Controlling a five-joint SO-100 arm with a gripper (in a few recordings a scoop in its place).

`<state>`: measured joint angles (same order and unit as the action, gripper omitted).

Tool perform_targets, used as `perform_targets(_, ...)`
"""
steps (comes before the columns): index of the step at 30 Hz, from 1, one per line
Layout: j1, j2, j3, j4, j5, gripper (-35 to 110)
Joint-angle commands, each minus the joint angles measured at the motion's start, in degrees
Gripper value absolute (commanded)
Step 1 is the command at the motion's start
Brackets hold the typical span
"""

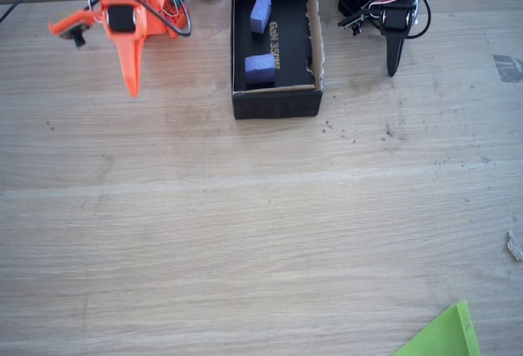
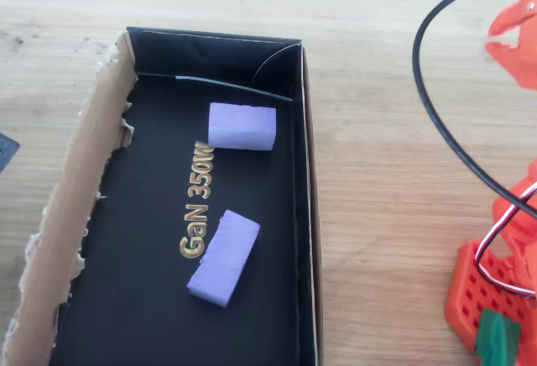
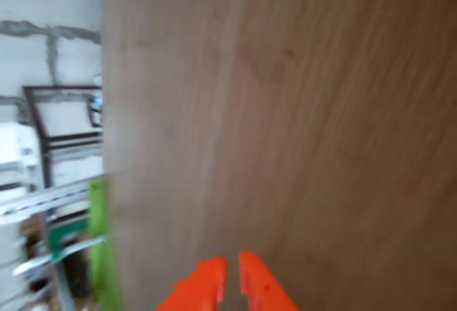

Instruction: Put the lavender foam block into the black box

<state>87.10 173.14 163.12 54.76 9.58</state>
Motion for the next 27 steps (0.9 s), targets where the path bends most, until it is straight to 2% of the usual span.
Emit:
perform_targets(1,1.0,1.0,0.3,3.4,2.5,0)
perform_targets(4,2.0,1.0,0.3,7.6,-1.3,0)
perform_targets(9,1.1,1.1,0.3,14.2,6.3,0)
perform_targets(16,-0.5,1.1,0.3,20.2,4.7,0)
perform_targets(20,-0.8,1.1,0.3,20.1,0.9,0)
perform_targets(27,-0.7,1.1,0.3,20.1,0.8,0)
